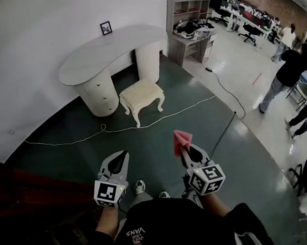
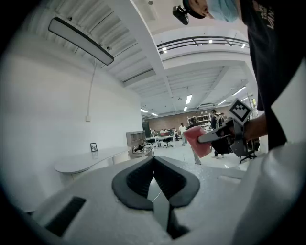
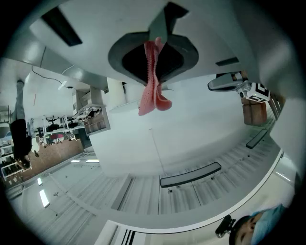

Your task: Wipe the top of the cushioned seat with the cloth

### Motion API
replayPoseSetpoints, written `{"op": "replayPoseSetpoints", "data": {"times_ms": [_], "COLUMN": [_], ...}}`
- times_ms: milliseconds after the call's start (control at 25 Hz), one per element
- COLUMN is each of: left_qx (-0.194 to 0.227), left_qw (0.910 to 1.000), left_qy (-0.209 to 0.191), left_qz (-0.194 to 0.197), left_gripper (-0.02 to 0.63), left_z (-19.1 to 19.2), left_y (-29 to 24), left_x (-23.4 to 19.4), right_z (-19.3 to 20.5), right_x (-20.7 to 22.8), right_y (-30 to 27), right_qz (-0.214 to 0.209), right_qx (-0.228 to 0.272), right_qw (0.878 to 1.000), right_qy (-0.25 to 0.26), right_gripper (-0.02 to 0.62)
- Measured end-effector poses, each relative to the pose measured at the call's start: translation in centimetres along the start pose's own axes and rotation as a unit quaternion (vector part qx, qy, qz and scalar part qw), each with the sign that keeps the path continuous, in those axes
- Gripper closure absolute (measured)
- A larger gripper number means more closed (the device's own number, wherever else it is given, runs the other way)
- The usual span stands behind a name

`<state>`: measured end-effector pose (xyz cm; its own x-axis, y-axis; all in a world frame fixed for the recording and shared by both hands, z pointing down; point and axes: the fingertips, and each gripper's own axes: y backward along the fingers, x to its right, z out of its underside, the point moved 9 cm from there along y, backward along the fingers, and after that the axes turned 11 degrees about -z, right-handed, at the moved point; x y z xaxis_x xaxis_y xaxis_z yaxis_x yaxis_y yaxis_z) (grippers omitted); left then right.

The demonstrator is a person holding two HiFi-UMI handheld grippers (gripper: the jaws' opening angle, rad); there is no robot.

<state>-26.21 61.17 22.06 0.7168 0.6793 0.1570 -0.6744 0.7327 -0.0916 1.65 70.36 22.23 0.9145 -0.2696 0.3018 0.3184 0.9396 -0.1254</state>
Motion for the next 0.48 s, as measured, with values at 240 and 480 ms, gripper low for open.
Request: {"op": "replayPoseSetpoints", "data": {"times_ms": [240, 480], "left_qx": [-0.002, -0.003], "left_qw": [1.0, 0.9999], "left_qy": [-0.001, -0.002], "left_qz": [-0.003, -0.01], "left_gripper": [0.589, 0.589], "left_z": [0.3, 0.7], "left_y": [-0.2, -0.7], "left_x": [1.1, 1.9], "right_z": [0.1, 0.3], "right_x": [1.1, 2.4], "right_y": [0.6, 0.9], "right_qz": [-0.001, -0.003], "right_qx": [0.003, 0.004], "right_qw": [1.0, 1.0], "right_qy": [0.0, -0.002], "right_gripper": [0.571, 0.571]}}
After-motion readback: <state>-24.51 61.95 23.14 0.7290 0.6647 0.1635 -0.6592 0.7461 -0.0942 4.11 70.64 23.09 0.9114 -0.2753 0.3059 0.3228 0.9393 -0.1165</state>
